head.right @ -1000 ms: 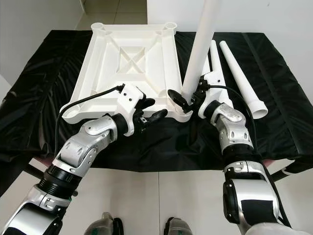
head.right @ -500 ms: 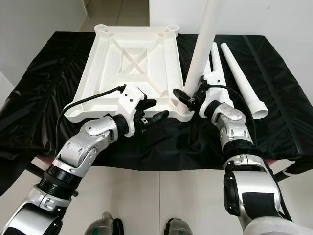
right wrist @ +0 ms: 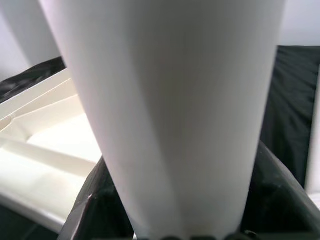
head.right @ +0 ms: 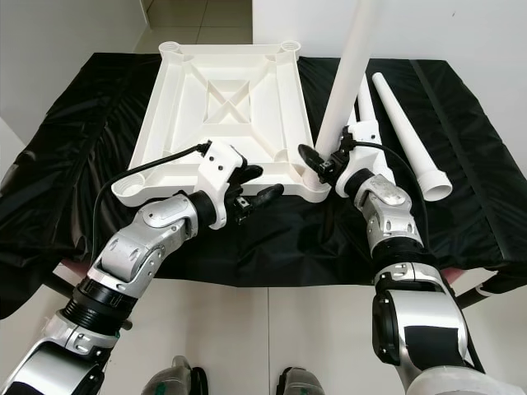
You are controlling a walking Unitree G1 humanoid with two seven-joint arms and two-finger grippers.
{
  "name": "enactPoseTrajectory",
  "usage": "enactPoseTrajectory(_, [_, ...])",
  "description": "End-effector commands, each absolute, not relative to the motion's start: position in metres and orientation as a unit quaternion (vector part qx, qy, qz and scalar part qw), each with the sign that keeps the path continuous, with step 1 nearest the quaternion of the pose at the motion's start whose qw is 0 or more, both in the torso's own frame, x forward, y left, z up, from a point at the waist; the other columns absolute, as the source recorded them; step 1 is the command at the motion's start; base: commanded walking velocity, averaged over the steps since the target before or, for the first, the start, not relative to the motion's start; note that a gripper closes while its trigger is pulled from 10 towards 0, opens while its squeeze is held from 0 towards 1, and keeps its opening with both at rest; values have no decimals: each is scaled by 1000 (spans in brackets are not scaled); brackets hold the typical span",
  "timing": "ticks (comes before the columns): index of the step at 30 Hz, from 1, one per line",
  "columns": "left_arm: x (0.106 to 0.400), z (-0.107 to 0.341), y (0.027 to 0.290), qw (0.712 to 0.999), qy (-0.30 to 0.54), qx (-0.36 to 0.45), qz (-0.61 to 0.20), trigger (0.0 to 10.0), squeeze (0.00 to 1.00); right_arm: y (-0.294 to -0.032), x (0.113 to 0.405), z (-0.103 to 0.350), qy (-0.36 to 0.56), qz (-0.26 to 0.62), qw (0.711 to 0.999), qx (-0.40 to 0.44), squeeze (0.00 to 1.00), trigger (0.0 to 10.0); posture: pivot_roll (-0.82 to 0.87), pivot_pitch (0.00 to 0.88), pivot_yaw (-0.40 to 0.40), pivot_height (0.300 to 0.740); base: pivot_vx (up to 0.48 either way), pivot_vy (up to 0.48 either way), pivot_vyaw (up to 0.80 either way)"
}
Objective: Building children table
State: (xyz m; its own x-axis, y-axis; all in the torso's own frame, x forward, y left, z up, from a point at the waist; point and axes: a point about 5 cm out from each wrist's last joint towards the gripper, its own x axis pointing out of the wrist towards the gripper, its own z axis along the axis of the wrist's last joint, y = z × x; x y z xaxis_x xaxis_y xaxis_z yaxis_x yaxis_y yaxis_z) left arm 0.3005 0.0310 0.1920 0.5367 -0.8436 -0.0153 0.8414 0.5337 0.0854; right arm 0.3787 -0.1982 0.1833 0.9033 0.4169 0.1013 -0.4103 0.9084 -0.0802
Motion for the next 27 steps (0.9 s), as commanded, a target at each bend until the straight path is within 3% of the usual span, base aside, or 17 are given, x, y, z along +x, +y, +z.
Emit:
enactPoseTrajectory(1, [297, 191, 30, 862, -10, 45, -505, 10000, 0, -199, 376, 174, -52, 176, 983, 7, 0, 0, -38, 90, 42, 740, 0, 0, 0])
enactPoseTrajectory(9, [296, 191, 29, 861, -10, 44, -507, 10000, 0, -174, 371, 181, -89, 121, 988, 41, 0, 0, -47, 96, 46, 740, 0, 0, 0])
enactPoseTrajectory(17, [295, 191, 26, 858, -7, 41, -511, 10000, 0, -139, 357, 177, -100, 13, 994, 43, 0, 0, -58, 96, 56, 740, 0, 0, 0])
enactPoseTrajectory(27, [295, 189, 26, 858, -5, 42, -512, 10000, 0, -123, 351, 173, -81, -63, 993, 61, 0, 0, -57, 92, 57, 740, 0, 0, 0])
